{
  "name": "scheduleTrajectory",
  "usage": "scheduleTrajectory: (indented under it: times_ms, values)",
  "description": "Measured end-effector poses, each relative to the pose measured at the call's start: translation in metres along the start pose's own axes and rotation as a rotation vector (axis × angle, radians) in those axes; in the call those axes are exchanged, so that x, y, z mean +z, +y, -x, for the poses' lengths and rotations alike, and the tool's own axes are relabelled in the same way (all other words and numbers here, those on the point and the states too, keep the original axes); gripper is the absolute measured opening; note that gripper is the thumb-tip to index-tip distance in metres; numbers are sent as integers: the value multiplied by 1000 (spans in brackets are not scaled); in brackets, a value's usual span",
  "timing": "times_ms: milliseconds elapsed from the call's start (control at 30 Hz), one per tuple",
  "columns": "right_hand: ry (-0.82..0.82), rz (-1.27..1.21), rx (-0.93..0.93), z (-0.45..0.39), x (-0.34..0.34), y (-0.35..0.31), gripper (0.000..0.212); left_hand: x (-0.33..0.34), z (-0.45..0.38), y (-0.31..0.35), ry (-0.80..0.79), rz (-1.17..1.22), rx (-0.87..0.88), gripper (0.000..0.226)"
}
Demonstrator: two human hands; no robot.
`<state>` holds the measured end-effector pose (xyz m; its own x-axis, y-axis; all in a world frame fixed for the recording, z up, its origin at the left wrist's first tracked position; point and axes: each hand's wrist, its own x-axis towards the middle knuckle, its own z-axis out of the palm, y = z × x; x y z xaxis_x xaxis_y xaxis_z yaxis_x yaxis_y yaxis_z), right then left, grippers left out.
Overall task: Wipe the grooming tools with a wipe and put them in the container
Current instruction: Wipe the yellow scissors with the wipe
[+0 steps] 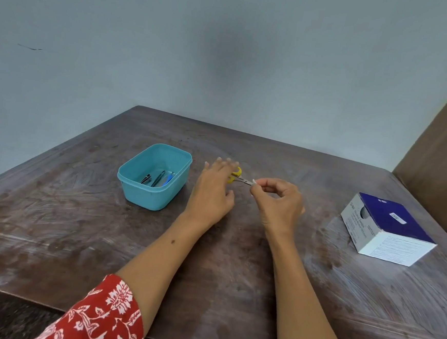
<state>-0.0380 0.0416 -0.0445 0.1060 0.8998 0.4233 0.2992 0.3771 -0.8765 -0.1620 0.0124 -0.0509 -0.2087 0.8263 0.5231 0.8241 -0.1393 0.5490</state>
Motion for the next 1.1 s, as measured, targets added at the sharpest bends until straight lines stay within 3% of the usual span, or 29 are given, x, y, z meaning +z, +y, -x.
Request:
scheduleTrajectory:
  times_ms: [233,400,467,600,700,833,1100]
  values:
    - [6,-498,231,-6,-5,-6,19,-3,-4,-1,91,-16,103,29]
    - [40,-873,537,-9,-9,-8,9,1,-1,3,-39,83,47,24]
    - [62,-953,580,-11,-10,-6,9,5,-1,1,-77,122,2,22]
    - [96,-713,370,-11,-3,-3,13,7,-3,0,-122,408,-202,15]
    - [9,-376,101,-7,3,-1,15,5,-2,8,-159,690,-373,17]
    - [-83,130,-243,-1,6,8,15,-1,1,16,-201,830,-375,22]
    - [-130,269,-392,1,5,8,20,-1,0,11,-235,901,-453,19]
